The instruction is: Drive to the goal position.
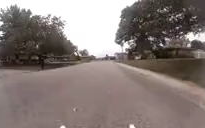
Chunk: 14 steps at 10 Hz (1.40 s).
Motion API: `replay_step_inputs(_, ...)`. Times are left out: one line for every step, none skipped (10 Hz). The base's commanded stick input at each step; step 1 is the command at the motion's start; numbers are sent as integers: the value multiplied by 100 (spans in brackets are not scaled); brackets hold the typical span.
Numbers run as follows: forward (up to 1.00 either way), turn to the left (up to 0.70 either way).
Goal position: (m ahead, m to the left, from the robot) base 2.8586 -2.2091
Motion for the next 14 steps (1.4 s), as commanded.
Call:
replay_step_inputs(50, 0)
replay_step_inputs(50, 0)
replay_step_inputs(50, 0)
replay_step_inputs(50, 0)
replay_step_inputs(50, 0)
replay_step_inputs(50, 0)
replay_step_inputs(50, 0)
replay_step_inputs(50, 0)
replay_step_inputs(50, 0)
replay_step_inputs(50, 0)
replay_step_inputs(50, 0)
replay_step_inputs(50, 0)
replay_step_inputs(50, 0)
replay_step_inputs(50, 0)
